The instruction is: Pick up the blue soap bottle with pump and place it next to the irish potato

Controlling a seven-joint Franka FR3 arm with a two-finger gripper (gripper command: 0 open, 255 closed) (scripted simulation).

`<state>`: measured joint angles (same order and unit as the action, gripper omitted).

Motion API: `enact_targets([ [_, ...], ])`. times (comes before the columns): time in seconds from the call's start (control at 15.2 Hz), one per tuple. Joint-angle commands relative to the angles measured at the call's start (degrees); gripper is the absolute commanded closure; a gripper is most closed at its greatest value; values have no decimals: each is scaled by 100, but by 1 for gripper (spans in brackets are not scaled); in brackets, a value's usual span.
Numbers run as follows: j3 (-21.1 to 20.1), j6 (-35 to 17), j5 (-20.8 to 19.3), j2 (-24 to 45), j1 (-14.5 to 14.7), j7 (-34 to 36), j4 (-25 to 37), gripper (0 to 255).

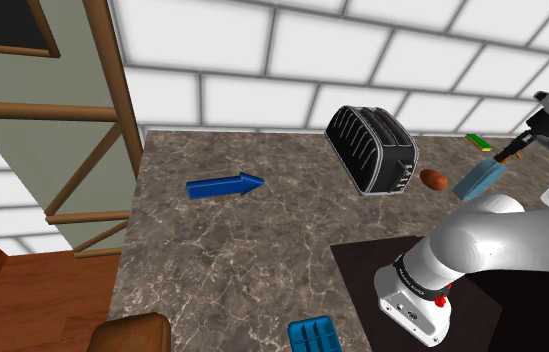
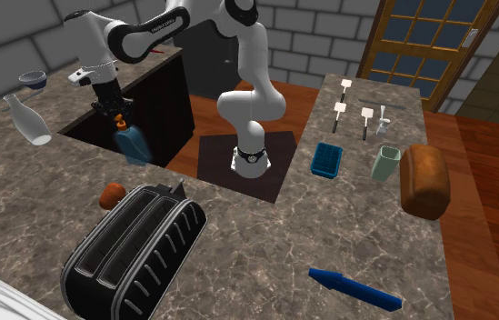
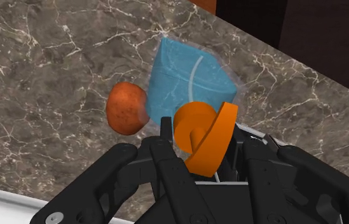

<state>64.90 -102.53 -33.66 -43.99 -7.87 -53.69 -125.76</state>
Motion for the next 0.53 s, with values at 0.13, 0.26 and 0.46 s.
enact_targets([
  [0.13,200,-287,-122,-3,22,22,-234,255],
  [0.26,306,-426,-182,4,43,32,-337,255],
  [0.46,477,-636,-273,21,85,48,-483,255],
])
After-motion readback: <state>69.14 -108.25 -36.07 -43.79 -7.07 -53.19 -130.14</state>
